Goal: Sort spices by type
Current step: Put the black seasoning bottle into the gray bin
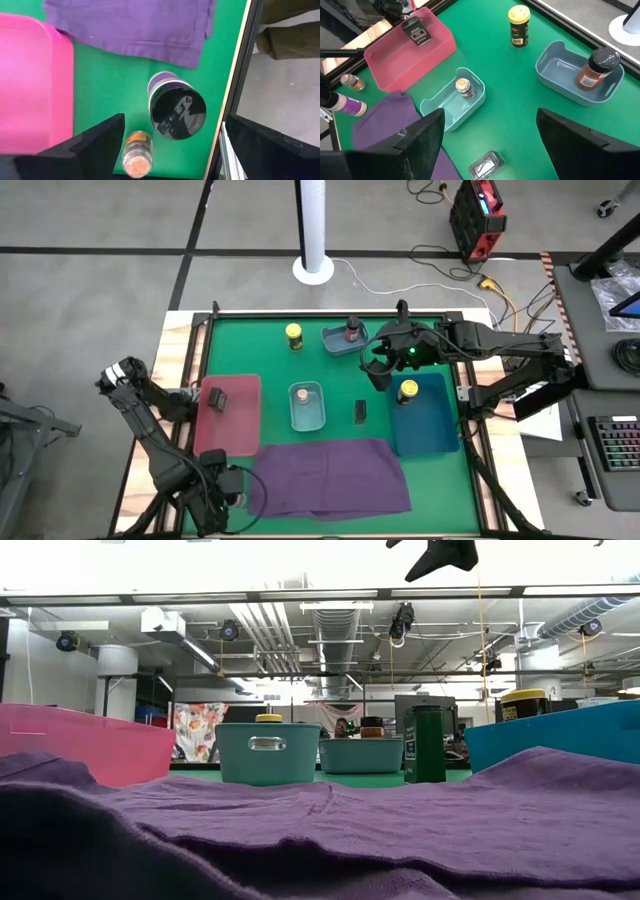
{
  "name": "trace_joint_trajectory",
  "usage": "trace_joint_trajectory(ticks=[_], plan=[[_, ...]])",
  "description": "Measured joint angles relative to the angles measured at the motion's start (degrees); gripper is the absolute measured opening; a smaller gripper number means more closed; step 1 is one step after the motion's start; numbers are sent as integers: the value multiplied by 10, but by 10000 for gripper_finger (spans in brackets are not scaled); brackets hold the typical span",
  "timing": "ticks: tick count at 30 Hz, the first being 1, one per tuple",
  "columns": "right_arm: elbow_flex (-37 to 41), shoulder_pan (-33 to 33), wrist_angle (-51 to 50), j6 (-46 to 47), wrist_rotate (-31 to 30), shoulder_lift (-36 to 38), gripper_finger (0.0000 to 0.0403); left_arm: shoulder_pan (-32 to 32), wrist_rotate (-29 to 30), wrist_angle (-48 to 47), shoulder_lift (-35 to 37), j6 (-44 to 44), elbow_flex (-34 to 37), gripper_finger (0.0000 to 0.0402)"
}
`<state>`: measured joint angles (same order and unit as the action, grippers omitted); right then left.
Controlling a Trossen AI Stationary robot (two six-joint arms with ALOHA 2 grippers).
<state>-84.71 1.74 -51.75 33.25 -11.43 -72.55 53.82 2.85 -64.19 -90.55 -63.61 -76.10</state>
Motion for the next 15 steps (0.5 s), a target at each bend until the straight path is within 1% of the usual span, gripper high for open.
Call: trace_joint_trajectory(ticks=[6,11,15], plan=[[0,0,0,7,-1,0,313,0,-1,66,17,2,58,329],[0,0,0,13,-1,0,305,0,4,98,17,11,90,329],[0,0,0,16,-1,0,302,0,7,101,17,12,105,328]])
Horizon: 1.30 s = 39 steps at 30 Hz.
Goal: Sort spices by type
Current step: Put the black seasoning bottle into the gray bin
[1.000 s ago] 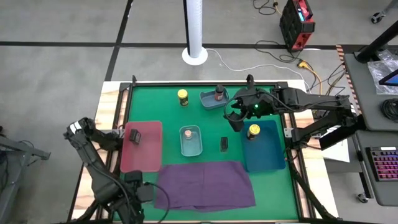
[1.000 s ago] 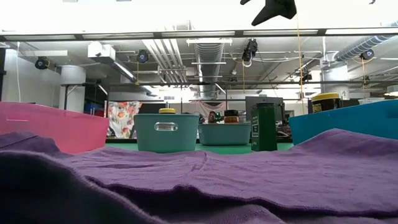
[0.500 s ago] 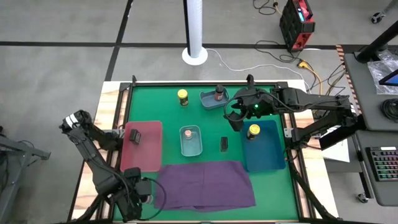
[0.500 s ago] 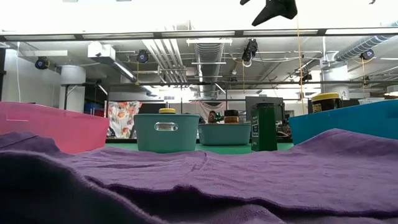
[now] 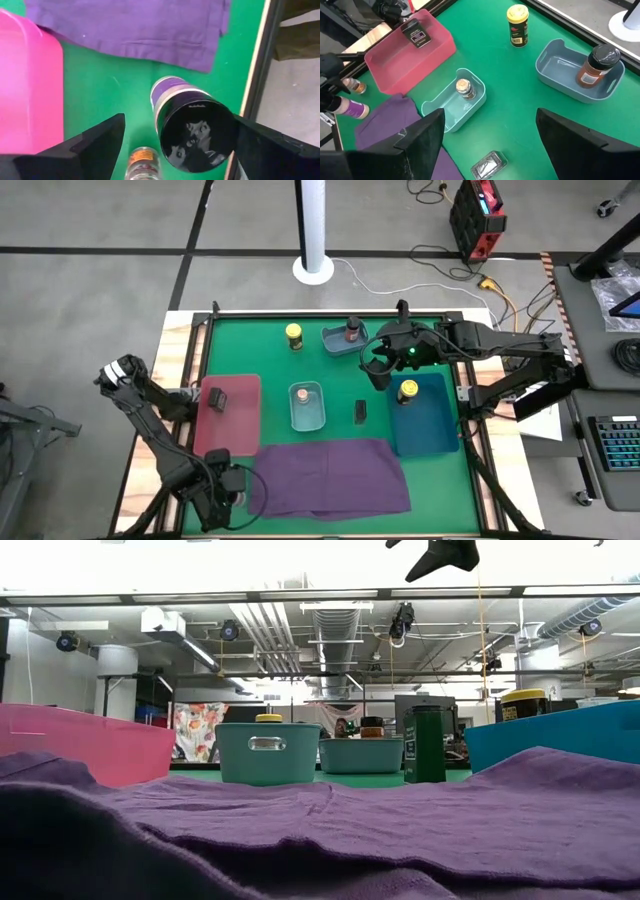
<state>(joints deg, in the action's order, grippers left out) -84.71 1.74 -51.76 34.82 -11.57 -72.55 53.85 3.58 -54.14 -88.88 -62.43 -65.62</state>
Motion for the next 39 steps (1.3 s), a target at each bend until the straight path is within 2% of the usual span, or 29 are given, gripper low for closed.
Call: trace_joint_trajectory(ticks=[9,16,25,31,39], plan=[[0,0,0,2,0,0,307,1,14,1,0,5,2,299],[0,0,0,-1,0,0,297,1,14,1,0,2,2,254],[0,0,0,-5,-1,0,309,1,-4,-1,0,-7,2,187],[0,0,0,-14,-2,0,298,1,-14,-5,-1,-11,-24,187],[0,0,0,-18,-2,0,304,-6,-13,-75,-1,-26,-96,187]])
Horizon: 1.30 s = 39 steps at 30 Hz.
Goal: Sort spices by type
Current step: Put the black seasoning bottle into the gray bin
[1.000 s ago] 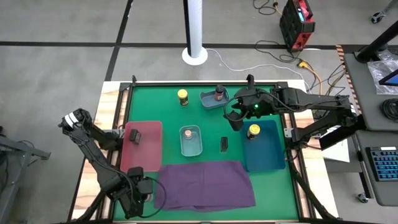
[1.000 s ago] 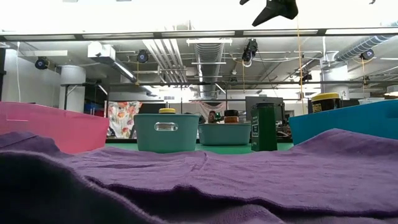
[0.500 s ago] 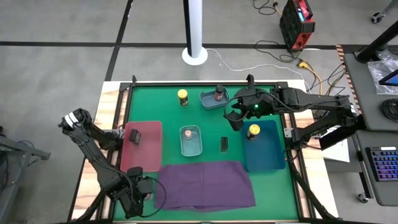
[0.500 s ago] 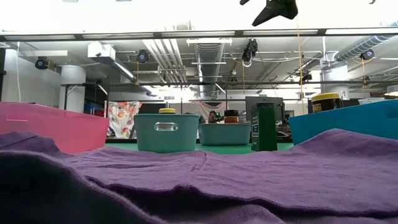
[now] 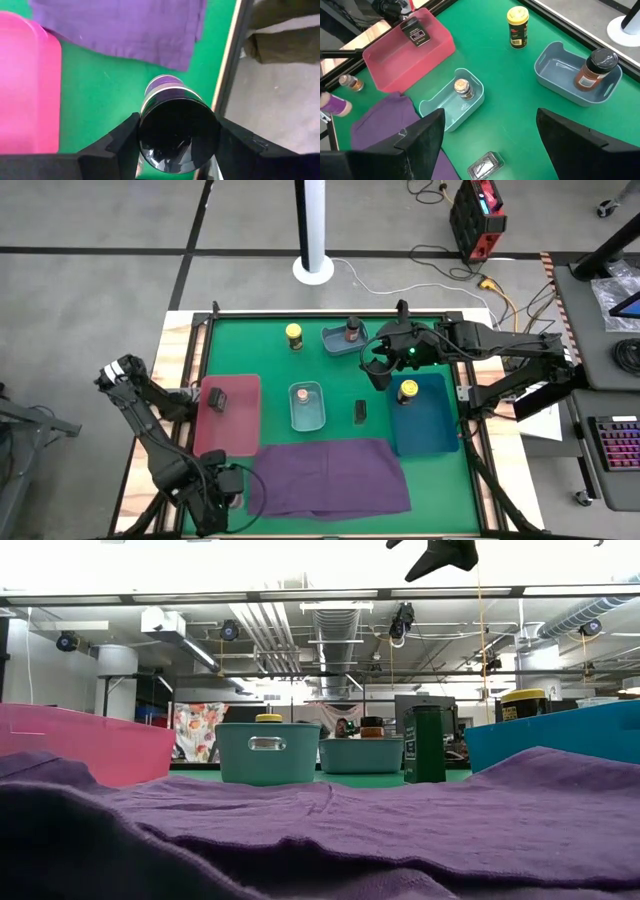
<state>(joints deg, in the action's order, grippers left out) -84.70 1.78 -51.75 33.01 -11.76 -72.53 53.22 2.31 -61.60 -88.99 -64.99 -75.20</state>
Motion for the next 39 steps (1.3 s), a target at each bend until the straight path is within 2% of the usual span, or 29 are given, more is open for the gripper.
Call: trace_joint_trajectory(ticks=[5,12,19,25,31,35,39], plan=[[0,0,-5,-2,0,0,304,-34,23,-59,0,2,-64,187],[-12,2,-38,-7,1,1,277,-155,44,-108,0,72,-133,187],[-13,3,-47,-32,-2,11,204,-272,112,-118,0,183,-180,187],[0,-16,-50,-66,-3,40,111,-381,142,-110,0,237,-216,187],[25,-20,-50,-90,-4,86,20,-456,194,-78,-7,256,-254,187],[31,-19,-50,-102,-25,104,13,-493,197,-70,-40,288,-312,187],[31,-10,-50,-112,-29,111,12,-530,182,-109,-86,379,-393,187]])
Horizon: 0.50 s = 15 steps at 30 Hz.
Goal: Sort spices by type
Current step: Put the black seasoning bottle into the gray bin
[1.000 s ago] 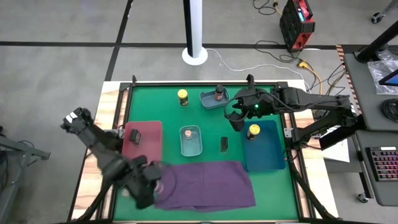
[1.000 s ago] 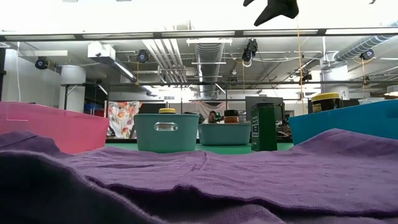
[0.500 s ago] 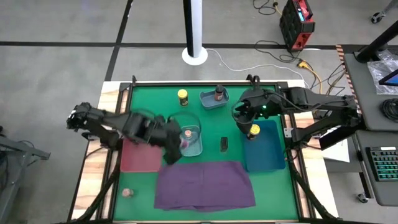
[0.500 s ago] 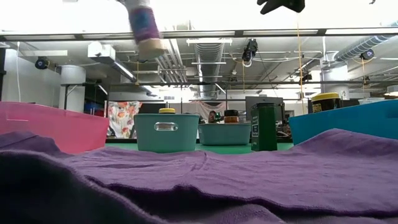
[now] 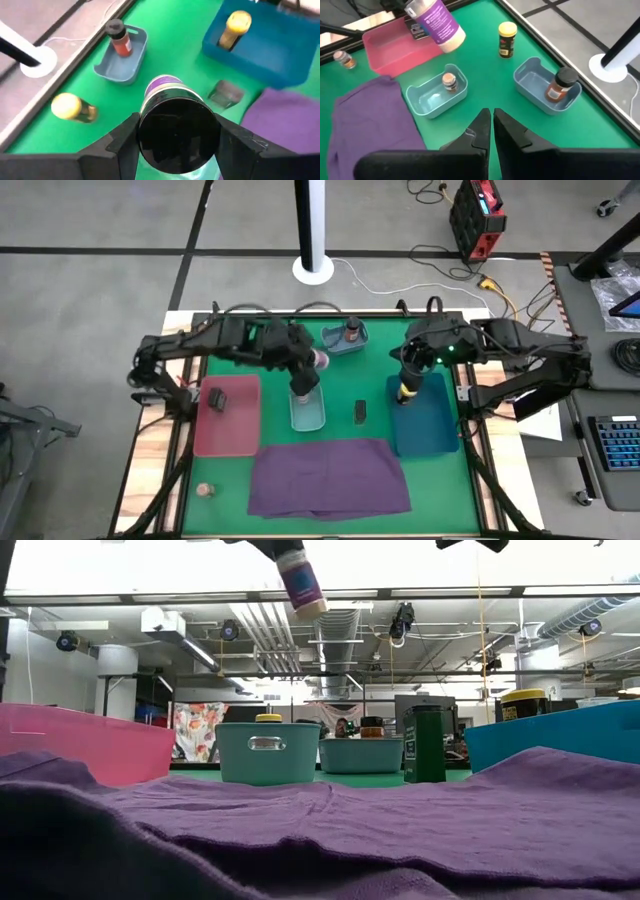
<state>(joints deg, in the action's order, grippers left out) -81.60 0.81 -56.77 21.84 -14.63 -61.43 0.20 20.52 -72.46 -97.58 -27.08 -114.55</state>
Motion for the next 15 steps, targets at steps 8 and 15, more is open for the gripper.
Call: trace_joint_trajectory(ticks=[8,15], plan=[[0,32,-2,9,0,-11,12,-130,-108,-114,-106,171,-169,187],[1,63,-12,34,1,-27,12,-200,-172,-89,-173,274,-185,187]])
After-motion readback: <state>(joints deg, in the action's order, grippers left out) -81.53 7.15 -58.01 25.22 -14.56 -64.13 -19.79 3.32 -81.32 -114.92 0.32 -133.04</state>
